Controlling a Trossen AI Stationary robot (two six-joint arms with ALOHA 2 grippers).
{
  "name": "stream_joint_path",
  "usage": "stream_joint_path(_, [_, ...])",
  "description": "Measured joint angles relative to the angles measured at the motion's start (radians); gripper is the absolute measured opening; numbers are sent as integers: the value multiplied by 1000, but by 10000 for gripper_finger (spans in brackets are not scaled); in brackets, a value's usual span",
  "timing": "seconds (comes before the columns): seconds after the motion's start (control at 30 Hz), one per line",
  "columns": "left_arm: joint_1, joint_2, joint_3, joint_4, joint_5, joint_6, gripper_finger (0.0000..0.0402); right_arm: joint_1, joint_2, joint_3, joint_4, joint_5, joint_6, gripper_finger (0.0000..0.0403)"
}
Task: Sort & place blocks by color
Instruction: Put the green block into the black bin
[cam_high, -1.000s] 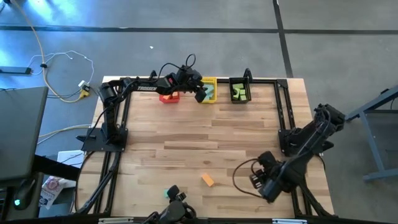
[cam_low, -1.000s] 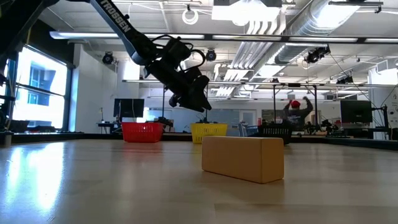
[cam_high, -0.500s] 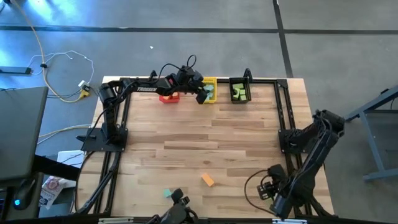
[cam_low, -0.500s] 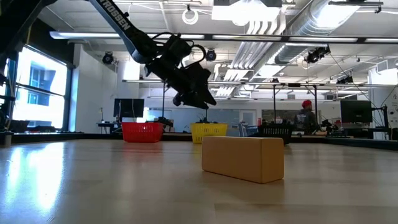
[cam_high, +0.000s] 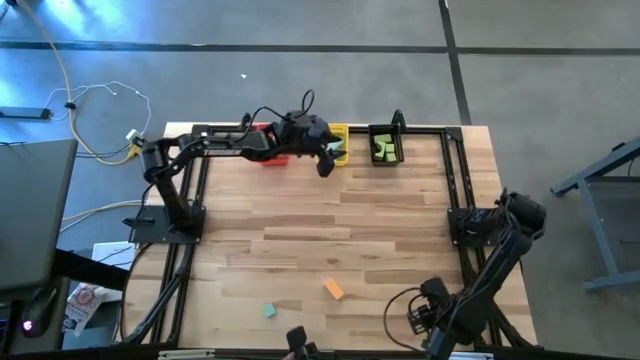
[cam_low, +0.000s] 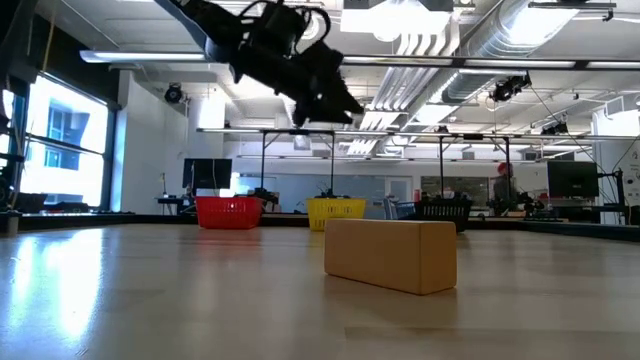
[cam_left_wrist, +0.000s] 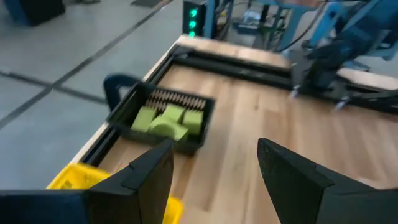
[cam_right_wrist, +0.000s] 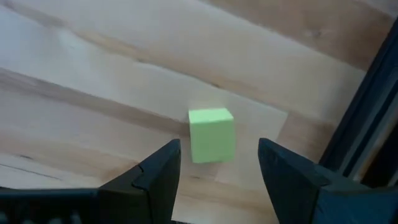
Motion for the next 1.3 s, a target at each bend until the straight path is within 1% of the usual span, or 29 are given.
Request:
stream_joint_path(0.07, [-17, -23, 0, -7, 0, 19, 216, 0, 16, 0, 6, -24, 0, 201])
stream_joint_path(0.27, [-68, -59, 0, -33, 0, 31, 216, 0, 64, 0, 12, -26, 0, 201])
stream_joint_path(0.37, [-90, -60, 0, -40, 0, 32, 216, 0, 90, 0, 42, -28, 0, 201])
stream_joint_path(0.6, [-124, -60, 0, -39, -7, 100, 216, 0, 135, 0, 75, -54, 0, 197])
stream_joint_path(0.7, [-128, -60, 0, -39, -8, 100, 216, 0, 137, 0, 75, -56, 7, 171])
stream_joint_path(0.83, [-128, -60, 0, -51, -10, 100, 216, -2, 135, 0, 75, -58, 8, 106])
stream_joint_path(0.87, [-127, -60, 0, -60, -12, 99, 216, -3, 135, 1, 75, -56, 10, 96])
stream_joint_path(1.1, [-129, -60, 0, -137, -11, 101, 216, -23, 135, 1, 52, 52, 16, 96])
stream_joint_path(1.17, [-136, -60, 0, -154, -12, 137, 216, -35, 132, 0, 41, 106, 15, 96])
stream_joint_path(1.3, [-158, -60, 0, -187, -11, 255, 216, -60, 105, -1, 2, 235, 7, 96])
